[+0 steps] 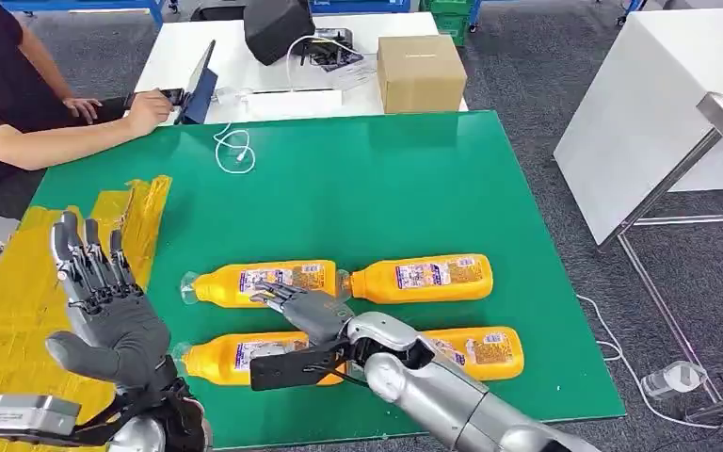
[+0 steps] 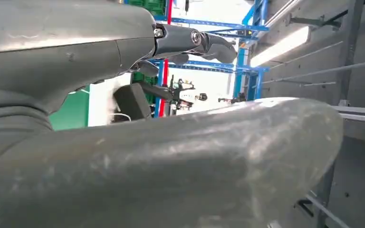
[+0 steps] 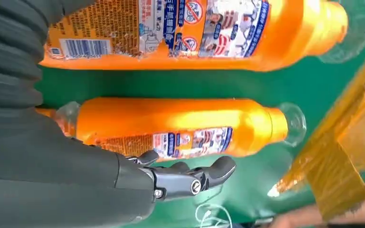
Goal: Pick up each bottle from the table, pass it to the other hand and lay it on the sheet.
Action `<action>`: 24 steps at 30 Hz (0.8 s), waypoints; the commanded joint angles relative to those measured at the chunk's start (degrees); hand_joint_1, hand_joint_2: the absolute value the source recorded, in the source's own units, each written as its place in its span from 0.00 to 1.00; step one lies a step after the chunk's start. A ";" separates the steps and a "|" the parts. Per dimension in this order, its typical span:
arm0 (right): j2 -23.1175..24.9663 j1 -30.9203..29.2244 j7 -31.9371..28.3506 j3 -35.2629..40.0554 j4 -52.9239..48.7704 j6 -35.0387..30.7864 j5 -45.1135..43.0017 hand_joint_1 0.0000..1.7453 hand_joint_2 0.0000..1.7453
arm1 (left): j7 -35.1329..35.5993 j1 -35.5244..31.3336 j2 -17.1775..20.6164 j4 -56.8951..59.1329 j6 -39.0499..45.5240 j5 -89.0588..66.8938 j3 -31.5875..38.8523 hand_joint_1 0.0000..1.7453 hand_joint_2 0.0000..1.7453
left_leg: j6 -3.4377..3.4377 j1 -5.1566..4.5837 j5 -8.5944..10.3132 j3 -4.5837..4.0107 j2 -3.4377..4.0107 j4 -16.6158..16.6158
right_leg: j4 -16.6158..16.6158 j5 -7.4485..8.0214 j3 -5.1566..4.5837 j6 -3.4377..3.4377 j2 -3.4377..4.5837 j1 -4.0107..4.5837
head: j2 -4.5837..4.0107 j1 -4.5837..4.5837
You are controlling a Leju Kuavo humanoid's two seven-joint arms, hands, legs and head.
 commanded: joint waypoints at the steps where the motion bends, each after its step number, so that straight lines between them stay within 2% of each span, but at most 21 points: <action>1: -0.42 -3.13 0.41 8.72 2.25 -1.26 -1.99 0.00 1.00 | 0.19 -0.84 0.60 2.63 1.01 -0.10 1.60 0.00 0.00 | 0.01 -0.01 -0.01 0.07 0.06 -0.03 | -0.03 0.01 0.06 -0.03 0.06 0.00 | 0.00 0.02; 5: -1.33 -0.59 0.40 10.01 -3.01 -4.77 -2.05 0.00 1.00 | 0.19 0.00 0.24 1.76 0.77 -0.09 2.33 0.00 0.00 | 0.00 0.03 -0.05 0.17 0.01 -0.07 | -0.12 -0.03 0.19 -0.08 0.00 0.05 | 0.00 0.00; 16: -1.03 -1.36 2.27 12.90 -2.50 -4.44 0.83 0.00 1.00 | 0.19 0.05 0.29 2.04 1.20 -0.36 1.96 0.00 0.00 | 0.02 -0.01 0.00 0.02 0.00 -0.03 | -0.03 0.00 0.00 -0.03 -0.01 0.00 | 0.00 0.00; 24: 3.60 0.62 12.00 17.78 7.58 -9.83 16.00 0.00 1.00 | 0.19 1.92 0.31 0.94 1.30 -0.19 2.52 0.00 0.00 | 0.00 0.01 -0.03 0.15 0.06 -0.09 | -0.10 -0.01 0.13 -0.06 0.05 0.02 | 0.00 0.02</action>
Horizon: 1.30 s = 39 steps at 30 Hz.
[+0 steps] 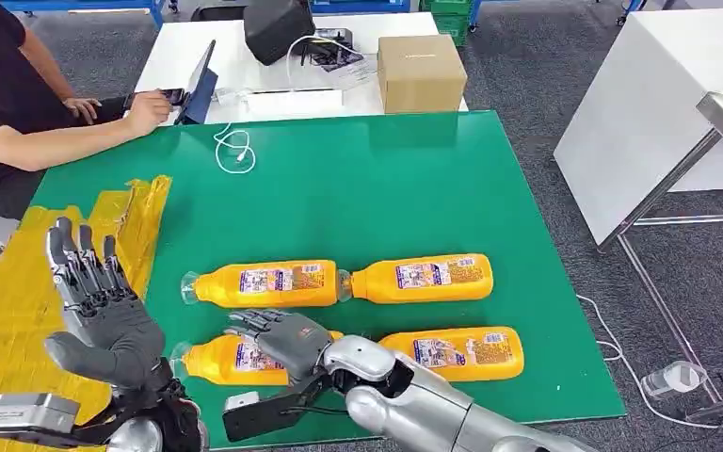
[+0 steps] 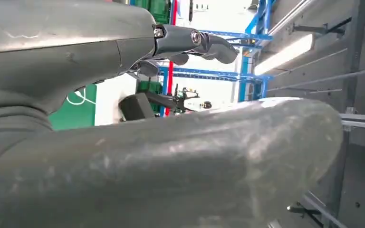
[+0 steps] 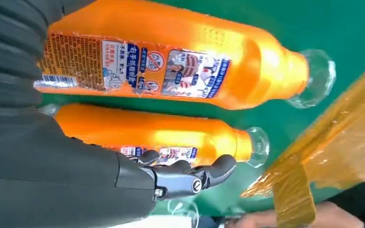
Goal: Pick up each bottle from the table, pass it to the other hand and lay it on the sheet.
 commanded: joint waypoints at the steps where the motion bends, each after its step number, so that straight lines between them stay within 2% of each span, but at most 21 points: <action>1: 3.31 0.08 8.04 7.20 10.80 -3.91 11.92 0.00 1.00 | 0.19 0.91 0.24 0.78 0.33 0.21 1.21 0.00 0.00 | 0.00 0.04 -0.04 0.21 0.07 -0.11 | -0.13 -0.01 0.19 -0.09 0.07 0.05 | 0.00 0.00; 4: 3.69 0.35 10.62 7.93 14.74 -3.69 16.67 0.00 1.00 | 0.19 1.35 -0.23 0.96 -0.21 0.65 1.93 0.00 0.00 | 0.00 0.04 -0.02 0.20 0.04 -0.12 | -0.15 0.01 0.18 -0.08 0.04 0.05 | 0.00 0.00; 7: 3.69 0.35 10.62 7.93 14.74 -3.69 16.67 0.00 1.00 | 0.19 1.35 -0.23 0.96 -0.21 0.65 1.93 0.00 0.00 | 0.01 0.06 -0.02 0.15 0.06 -0.08 | -0.13 0.02 0.13 -0.08 0.06 0.07 | 0.00 0.02; 18: 2.60 -2.08 8.55 9.87 19.19 4.47 23.02 0.00 1.00 | 0.19 1.27 -1.53 1.76 -2.14 1.16 4.49 0.00 0.00 | 0.00 0.00 0.01 0.12 0.00 -0.08 | -0.08 0.01 0.10 -0.04 0.00 0.00 | 0.00 0.00; 24: 1.66 -2.89 7.93 10.80 19.52 5.89 23.90 0.00 1.00 | 0.19 1.21 -1.67 1.93 -2.25 1.24 4.85 0.00 0.00 | 0.01 0.03 0.03 0.35 -0.06 -0.10 | -0.15 0.03 0.32 -0.05 -0.07 0.03 | 0.00 0.00; 25: 1.12 -3.44 7.18 10.89 19.33 6.74 23.79 0.86 1.00 | 0.19 1.16 -1.75 2.10 -2.51 1.28 5.02 0.00 0.00 | 0.03 0.04 0.06 0.38 -0.07 -0.14 | -0.20 0.06 0.38 -0.07 -0.08 0.05 | 0.00 0.00; 26: 0.60 -3.77 6.75 10.96 19.24 7.19 23.77 1.00 1.00 | 0.19 1.17 -1.80 2.12 -2.64 1.37 5.12 0.00 0.00 | 0.03 0.01 0.05 0.38 -0.04 -0.12 | -0.15 0.04 0.34 -0.05 -0.05 0.02 | 0.00 0.00; 35: -0.27 -4.62 5.36 10.95 18.42 9.02 23.02 1.00 1.00 | 0.19 1.13 -2.22 2.62 -3.59 2.38 5.73 0.00 0.00 | 0.03 0.01 0.05 0.49 -0.11 -0.13 | -0.22 0.04 0.51 -0.08 -0.12 0.03 | 0.00 0.00; 39: -0.47 -5.94 4.60 11.63 18.14 11.00 21.90 1.00 1.00 | 0.19 1.21 -3.92 2.49 -5.99 3.25 8.09 0.00 0.00 | 0.02 -0.02 0.05 0.49 -0.11 -0.11 | -0.20 0.04 0.48 -0.08 -0.12 0.00 | 0.00 -0.04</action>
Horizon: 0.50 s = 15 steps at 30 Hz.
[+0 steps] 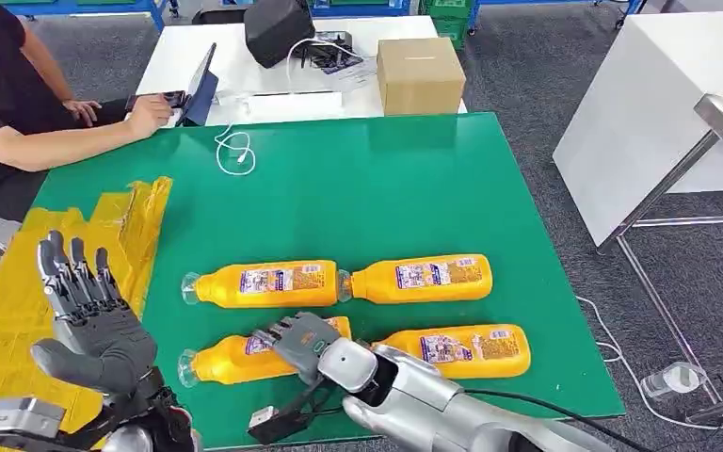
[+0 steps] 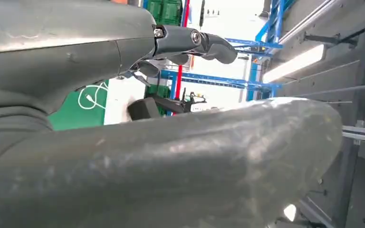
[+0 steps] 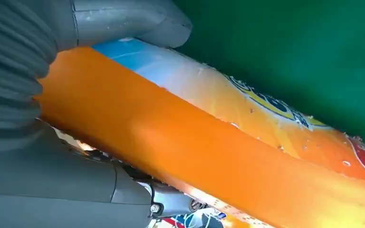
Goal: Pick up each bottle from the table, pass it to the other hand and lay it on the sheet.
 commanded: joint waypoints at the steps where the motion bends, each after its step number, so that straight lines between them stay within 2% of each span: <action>1: -2.76 -1.71 -1.42 4.62 3.71 4.70 -1.54 1.00 1.00 | 0.19 -0.71 -2.12 2.64 -2.60 1.29 4.36 0.00 0.00 | 0.02 0.03 0.04 0.07 -0.07 -0.09 | -0.14 0.04 0.12 -0.06 -0.07 0.04 | 0.00 -0.02; 3: -2.98 -1.88 -1.88 4.63 3.62 5.61 -2.41 1.00 1.00 | 0.19 -0.73 -2.32 2.65 -3.08 1.51 4.62 0.00 0.00 | 0.02 0.05 0.05 0.06 -0.05 -0.09 | -0.17 0.07 0.12 -0.07 -0.06 0.07 | 0.00 -0.04; 6: -3.00 1.02 -1.76 4.46 7.29 5.76 -4.48 1.00 1.00 | 0.19 -0.70 -2.36 2.84 -3.14 4.80 3.90 0.00 0.00 | 0.03 0.03 0.07 0.11 -0.15 -0.15 | -0.21 0.04 0.21 -0.05 -0.16 0.04 | 0.00 -0.04; 9: -1.11 5.94 -1.49 2.80 14.54 1.30 -6.21 1.00 1.00 | 0.19 -0.57 -2.36 2.09 -2.13 6.13 2.48 0.00 0.00 | 0.02 0.05 0.06 0.27 -0.23 -0.21 | -0.30 0.02 0.34 -0.05 -0.24 0.06 | 0.00 -0.02; 11: 1.66 8.61 1.76 -1.46 18.31 -2.67 -9.64 1.00 1.00 | 0.19 -0.59 -2.36 4.18 -1.25 6.96 1.91 0.00 0.00 | 0.01 0.08 0.06 0.32 -0.29 -0.28 | -0.39 0.02 0.47 -0.06 -0.30 0.10 | 0.00 -0.02; 13: 3.73 10.45 0.62 -10.01 19.29 -5.85 -18.46 1.00 1.00 | 0.19 -0.67 -2.36 5.15 -2.59 8.84 2.43 0.00 0.00 | -0.01 0.11 0.03 0.54 -0.22 -0.29 | -0.43 0.02 0.53 -0.08 -0.25 0.12 | 0.00 -0.02; 15: 3.74 10.59 -0.13 -11.02 19.02 -6.12 -19.62 1.00 1.00 | 0.19 -0.67 -2.36 5.10 -2.63 9.01 2.57 0.00 0.00 | 0.01 0.06 -0.27 0.96 -0.04 -0.18 | -0.23 -0.09 0.32 -0.12 0.00 0.07 | 0.00 -0.02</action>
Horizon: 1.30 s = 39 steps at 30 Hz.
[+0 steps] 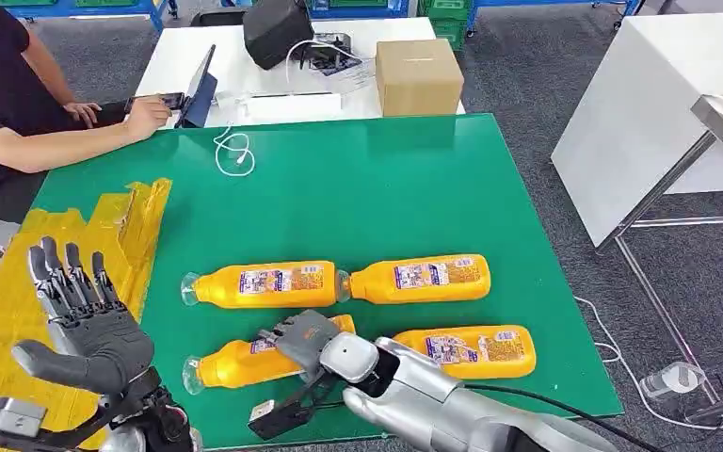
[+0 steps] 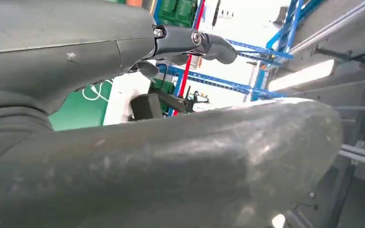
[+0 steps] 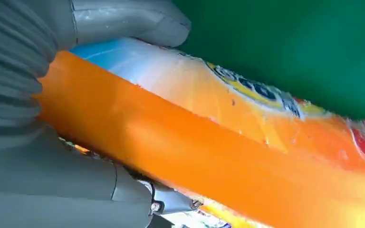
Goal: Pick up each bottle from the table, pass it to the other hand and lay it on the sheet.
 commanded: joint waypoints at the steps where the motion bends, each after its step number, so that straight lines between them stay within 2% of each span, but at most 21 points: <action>1: 3.83 10.27 0.63 -11.46 14.90 -6.05 -12.82 1.00 1.00 | 0.19 -0.90 -0.24 4.99 -0.69 3.17 0.27 0.00 0.00 | -0.07 0.04 -0.22 0.42 -0.16 -0.14 | -0.18 -0.15 0.42 -0.15 -0.17 0.04 | 0.00 0.00; 2: 3.83 10.27 0.63 -11.46 14.90 -6.05 -12.82 1.00 1.00 | 0.19 -0.90 -0.24 4.99 -0.69 3.17 0.27 0.00 0.00 | -0.08 0.06 -0.15 0.46 -0.17 -0.20 | -0.24 -0.10 0.47 -0.13 -0.18 0.06 | 0.00 0.00; 3: 3.60 11.32 -2.37 -16.90 13.51 -6.32 -18.96 1.00 1.00 | 0.19 -0.75 -0.24 5.12 -1.66 4.16 0.48 0.00 0.00 | -0.08 0.11 -0.20 0.46 -0.14 -0.16 | -0.22 -0.15 0.52 -0.22 -0.18 0.09 | 0.00 0.00; 5: 2.64 12.94 -5.26 -20.99 9.79 -9.37 -23.95 1.00 1.00 | 0.19 -0.78 -0.24 4.45 0.03 4.97 0.49 0.00 0.00 | -0.06 0.17 -0.12 0.46 -0.13 -0.19 | -0.27 -0.08 0.51 -0.23 -0.17 0.14 | 0.00 0.02; 11: 2.45 13.38 -5.73 -21.68 8.72 -9.94 -24.81 1.00 1.00 | 0.19 -0.67 -0.24 4.12 0.56 5.23 0.58 0.00 0.00 | -0.05 0.19 -0.03 0.32 -0.18 -0.24 | -0.34 0.00 0.41 -0.24 -0.23 0.16 | 0.00 0.00; 12: 1.95 14.03 -6.31 -22.24 6.58 -10.60 -25.72 1.00 1.00 | 0.19 -0.46 -0.24 3.26 1.59 5.48 0.82 0.00 0.00 | -0.07 0.18 -0.20 0.60 -0.08 -0.12 | -0.20 -0.15 0.60 -0.23 -0.12 0.14 | 0.00 0.00; 13: -1.55 24.01 -13.39 -27.70 -19.52 -17.23 -29.55 1.00 1.00 | 0.19 4.27 -0.24 -4.63 8.34 8.53 5.35 0.00 0.00 | -0.14 0.21 -0.39 1.01 0.21 0.01 | -0.07 -0.22 0.89 -0.25 0.15 0.18 | 0.00 0.02; 14: -1.99 25.70 -15.47 -28.30 -23.80 -18.65 -28.56 1.00 1.00 | 0.19 4.50 -0.24 -4.51 9.37 8.09 5.42 0.00 0.00 | -0.16 0.22 -0.38 0.79 0.24 -0.01 | -0.10 -0.16 0.76 -0.27 0.21 0.19 | 0.00 0.02; 15: -2.14 26.24 -16.67 -28.42 -25.31 -19.28 -28.58 1.00 1.00 | 0.19 4.45 -0.24 -4.26 9.14 7.90 5.39 0.00 0.00 | -0.17 0.19 -0.73 1.01 0.50 0.03 | 0.00 -0.40 0.97 -0.29 0.46 0.17 | 0.00 0.04; 17: -3.10 28.89 -19.47 -29.39 -32.03 -21.02 -27.60 1.00 1.00 | 0.19 3.72 -0.24 -1.87 7.58 7.28 4.94 0.00 0.00 | -0.07 0.16 -0.83 1.34 0.27 -0.01 | -0.06 -0.67 1.89 -0.20 0.28 0.12 | 0.00 0.02; 20: -3.36 29.96 -20.26 -30.03 -34.54 -21.46 -26.69 1.00 1.00 | 0.19 3.21 -0.24 0.09 5.96 7.16 4.43 0.00 0.00 | -0.06 0.14 -0.81 0.76 0.14 0.04 | 0.01 -0.65 1.38 -0.18 0.25 0.11 | 0.00 0.04; 21: -3.28 31.21 -21.08 -31.14 -36.40 -21.40 -26.14 1.00 1.00 | 0.19 2.22 1.12 1.93 7.95 8.16 1.97 0.00 1.00 | -0.04 0.13 -0.80 0.57 0.08 0.03 | -0.01 -0.65 1.24 -0.19 0.19 0.10 | 0.00 0.04; 22: -3.36 31.70 -21.98 -31.54 -37.30 -21.86 -26.01 1.00 1.00 | 0.19 2.22 -0.24 4.72 5.18 7.88 3.34 0.00 1.00 | -0.05 0.13 -0.80 0.47 0.16 0.00 | -0.03 -0.63 1.12 -0.18 0.27 0.11 | 0.00 0.02; 26: -4.78 32.56 -23.53 -31.48 -40.69 -22.53 -25.56 1.00 1.00 | 0.19 0.89 -0.24 12.74 -9.69 9.42 1.19 0.00 1.00 | -0.02 0.08 -0.70 0.32 -0.16 -0.06 | -0.14 -0.62 1.06 -0.17 -0.05 0.07 | 0.00 0.02; 28: -4.78 32.56 -23.53 -31.48 -40.69 -22.53 -25.56 1.00 1.00 | 0.19 0.89 -0.24 12.74 -9.69 9.42 1.19 0.00 1.00 | -0.05 0.01 -0.74 0.23 0.06 -0.02 | -0.05 -0.61 0.88 -0.16 0.10 0.00 | 0.00 0.02; 33: -4.78 32.56 -23.53 -31.48 -40.69 -22.53 -25.56 1.00 1.00 | 0.19 0.89 -0.24 12.74 -9.69 9.42 1.19 0.00 1.00 | -0.06 0.02 -0.74 0.22 0.08 -0.02 | -0.07 -0.59 0.86 -0.20 0.09 0.03 | 0.00 0.02; 34: -4.97 31.68 -23.68 -31.36 -39.75 -22.39 -25.47 1.00 1.00 | 0.19 0.50 0.37 15.31 -12.91 8.67 -0.11 0.00 1.00 | -0.06 0.03 -0.73 0.21 0.04 -0.02 | -0.08 -0.59 0.87 -0.21 0.06 0.05 | 0.00 0.02; 39: -4.57 29.97 -24.26 -31.79 -39.00 -21.84 -25.71 1.00 1.00 | 0.19 0.15 0.61 15.63 -14.62 7.32 -1.25 0.00 1.00 | -0.05 0.01 -0.75 0.22 0.16 0.01 | -0.03 -0.59 0.82 -0.17 0.19 0.01 | 0.00 0.02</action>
